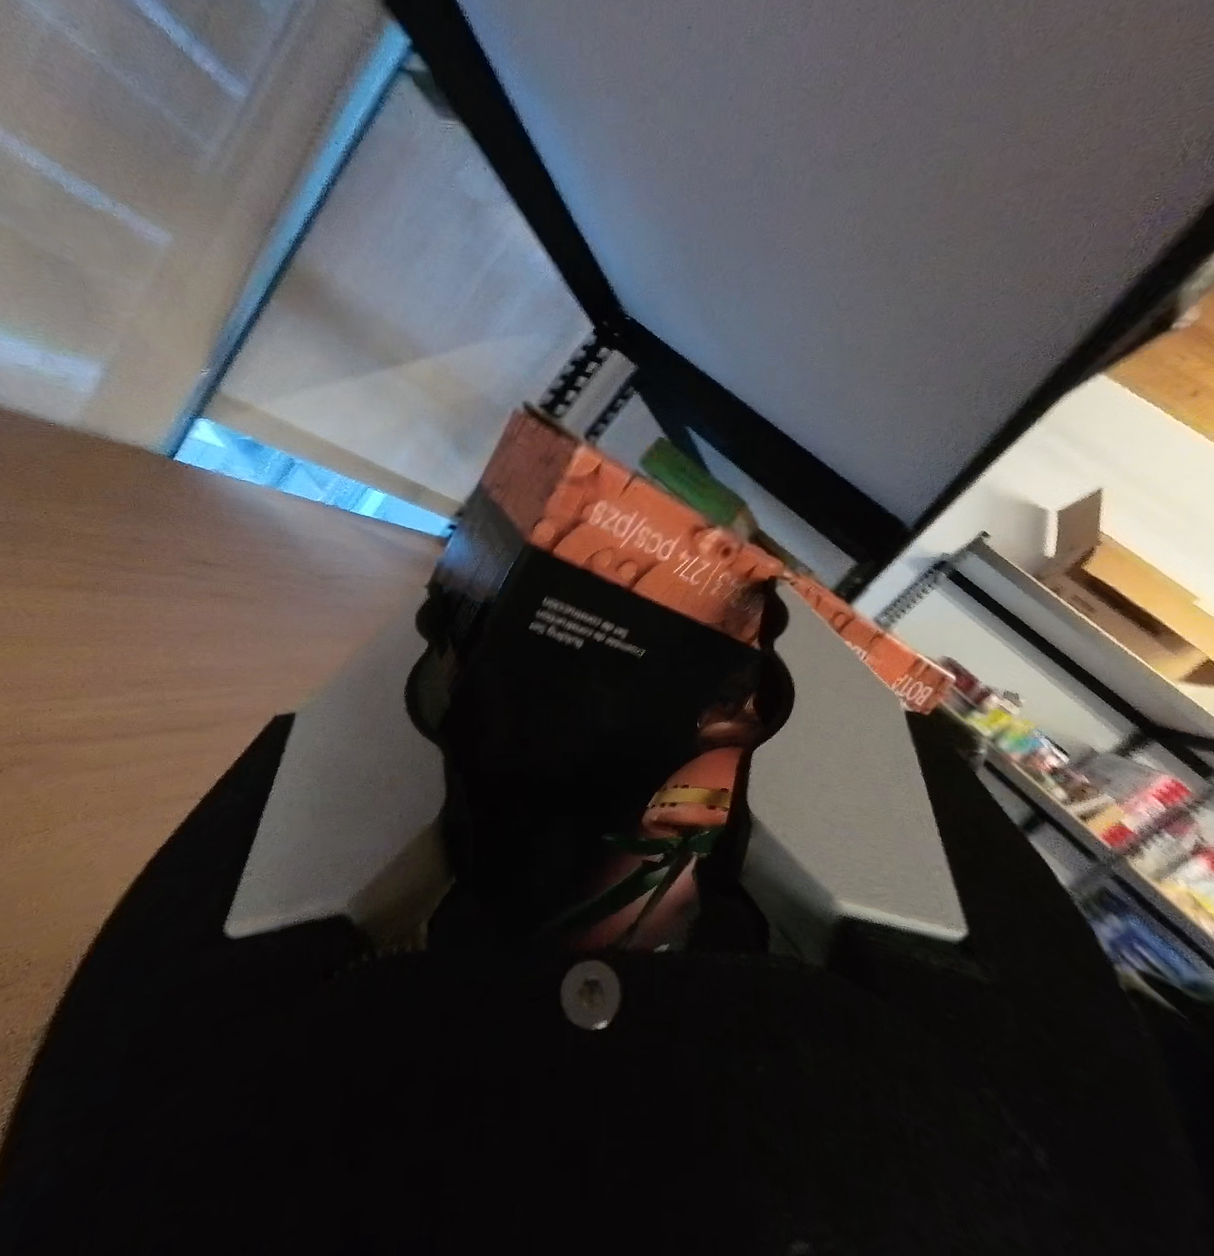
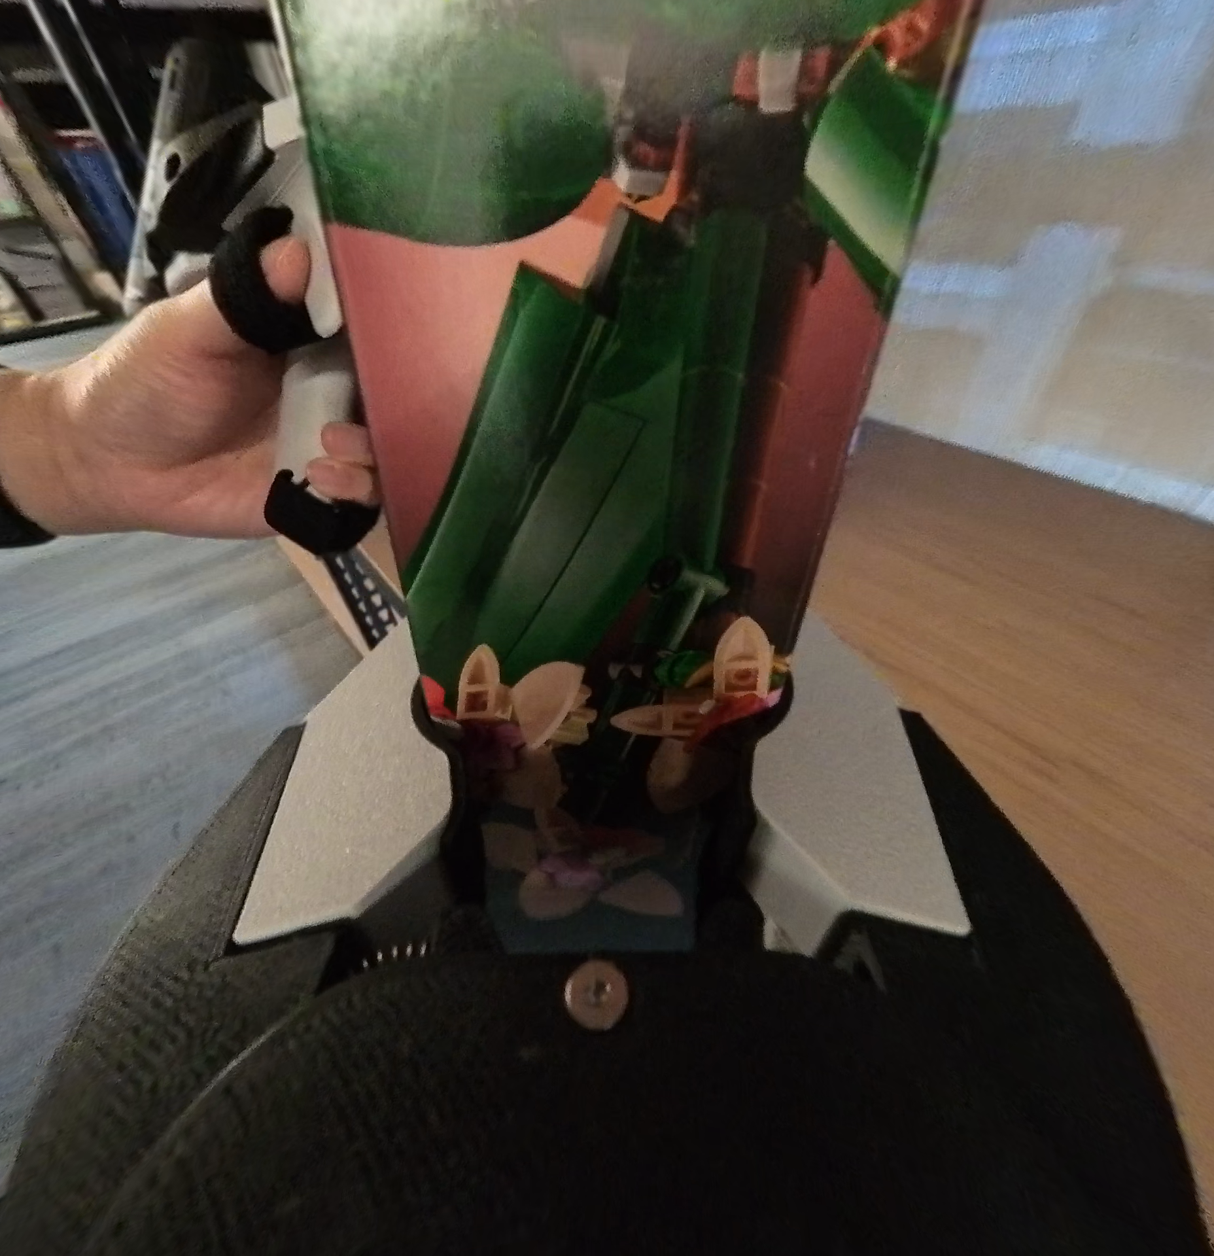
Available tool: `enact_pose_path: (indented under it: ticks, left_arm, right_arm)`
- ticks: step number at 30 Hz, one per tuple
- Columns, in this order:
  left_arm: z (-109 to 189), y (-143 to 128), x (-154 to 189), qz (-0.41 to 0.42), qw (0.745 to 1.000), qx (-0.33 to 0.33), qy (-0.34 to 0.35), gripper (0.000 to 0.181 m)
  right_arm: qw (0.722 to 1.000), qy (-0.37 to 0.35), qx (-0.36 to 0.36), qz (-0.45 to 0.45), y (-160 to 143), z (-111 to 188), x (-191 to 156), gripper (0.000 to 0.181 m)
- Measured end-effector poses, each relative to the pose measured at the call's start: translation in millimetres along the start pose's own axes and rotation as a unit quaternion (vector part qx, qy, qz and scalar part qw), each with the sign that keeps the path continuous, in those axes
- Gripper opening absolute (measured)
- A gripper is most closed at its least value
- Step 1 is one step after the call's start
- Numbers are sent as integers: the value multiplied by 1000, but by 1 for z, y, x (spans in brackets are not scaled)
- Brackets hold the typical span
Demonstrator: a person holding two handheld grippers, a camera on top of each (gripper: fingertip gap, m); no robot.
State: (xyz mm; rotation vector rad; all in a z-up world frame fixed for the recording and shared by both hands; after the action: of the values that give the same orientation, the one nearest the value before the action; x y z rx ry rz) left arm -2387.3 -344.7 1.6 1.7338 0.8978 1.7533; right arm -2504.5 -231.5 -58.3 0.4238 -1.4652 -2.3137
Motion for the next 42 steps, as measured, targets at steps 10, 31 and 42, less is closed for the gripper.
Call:
enact_pose_path:
  ticks: [10, 31, 42]
  left_arm:
    - [172, -82, 20, -116, 972, 8, 204, 65]
    - [449, -170, 130, 11, 827, 95, 554, 61]
    - [391, -185, 80, 56, 852, 104, 510, 60]
  right_arm:
    - [994, -109, -7, -13, -41, -44, 62, 85]
    - [981, -93, -158, -68, 49, -326, 121, 77]
    - [993, -46, -109, 3, 58, -360, 169, 62]
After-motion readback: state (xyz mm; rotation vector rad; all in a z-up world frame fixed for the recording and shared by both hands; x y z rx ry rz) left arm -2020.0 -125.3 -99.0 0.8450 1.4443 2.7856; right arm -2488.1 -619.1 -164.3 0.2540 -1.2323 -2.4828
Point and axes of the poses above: each gripper's, where its closed fingertips meet, z back along the fingers, y out of its top, x = y × z across the jaws, the point moved 5 cm from there along z, back along the fingers, and after that the axes turned 14 degrees about -x, right-handed, at the moved point
